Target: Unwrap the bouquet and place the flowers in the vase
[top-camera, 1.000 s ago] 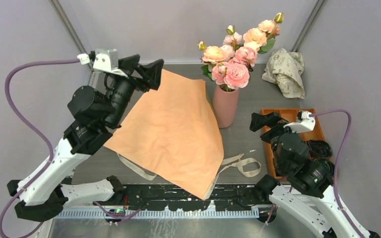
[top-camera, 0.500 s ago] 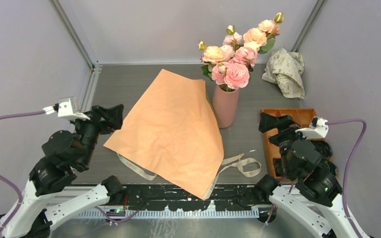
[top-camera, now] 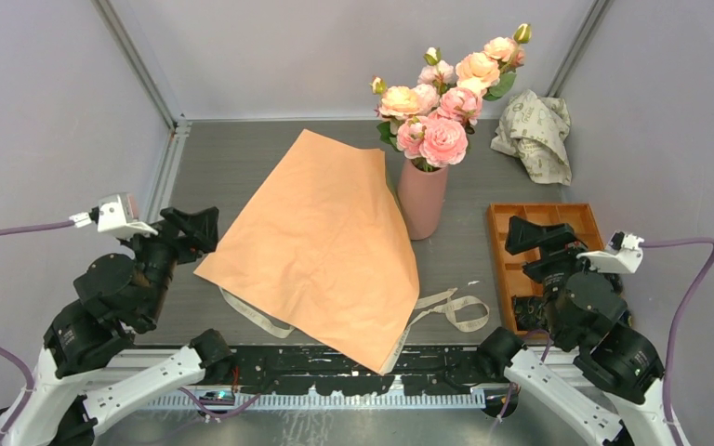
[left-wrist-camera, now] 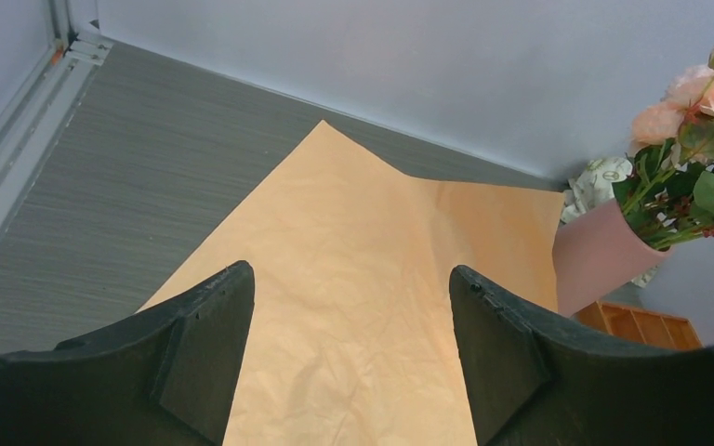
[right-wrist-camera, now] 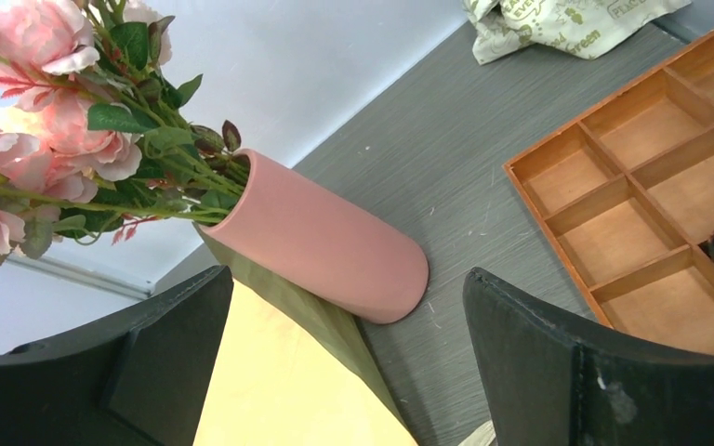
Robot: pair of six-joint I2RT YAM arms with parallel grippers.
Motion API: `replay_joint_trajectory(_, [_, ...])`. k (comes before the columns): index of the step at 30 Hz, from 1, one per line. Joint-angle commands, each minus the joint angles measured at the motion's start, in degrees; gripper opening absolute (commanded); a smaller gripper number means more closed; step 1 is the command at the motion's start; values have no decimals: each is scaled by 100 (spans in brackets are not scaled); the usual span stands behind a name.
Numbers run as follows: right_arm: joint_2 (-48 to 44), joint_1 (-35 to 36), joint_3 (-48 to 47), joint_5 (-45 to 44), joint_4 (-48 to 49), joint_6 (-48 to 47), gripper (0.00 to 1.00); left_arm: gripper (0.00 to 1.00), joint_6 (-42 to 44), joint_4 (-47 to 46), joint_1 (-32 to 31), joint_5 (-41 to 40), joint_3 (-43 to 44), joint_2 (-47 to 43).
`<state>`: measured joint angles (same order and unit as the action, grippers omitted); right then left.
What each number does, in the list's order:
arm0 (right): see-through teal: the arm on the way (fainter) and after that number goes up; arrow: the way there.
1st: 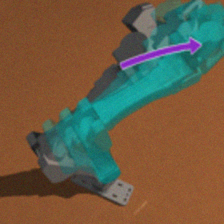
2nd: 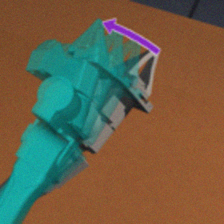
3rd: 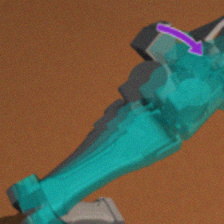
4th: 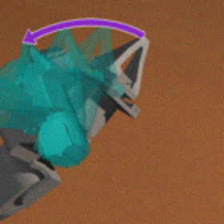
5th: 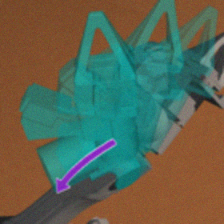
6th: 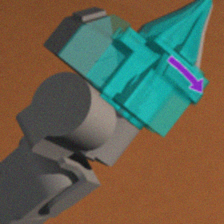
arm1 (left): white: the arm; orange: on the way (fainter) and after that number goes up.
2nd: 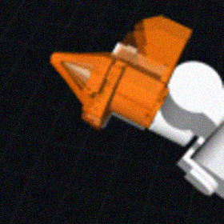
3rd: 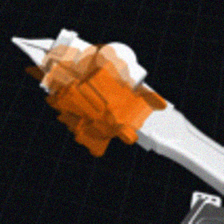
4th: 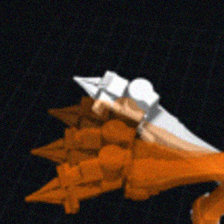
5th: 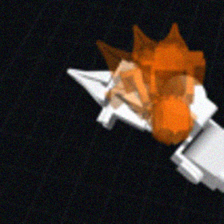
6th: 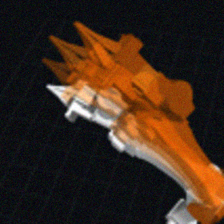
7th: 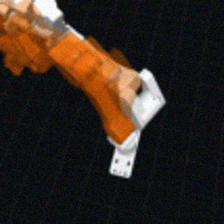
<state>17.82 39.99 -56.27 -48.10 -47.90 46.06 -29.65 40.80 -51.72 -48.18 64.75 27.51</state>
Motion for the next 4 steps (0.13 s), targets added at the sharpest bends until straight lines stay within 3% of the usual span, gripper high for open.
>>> replay_joint_trajectory(1, [215,18,-295,-223,-129,6,99,77,-80,3,-12,-151,196,22])
replay_joint_trajectory(4, [130,17,-262,-260,-81,24,99,77,-83,7,-13,-158,196,36])
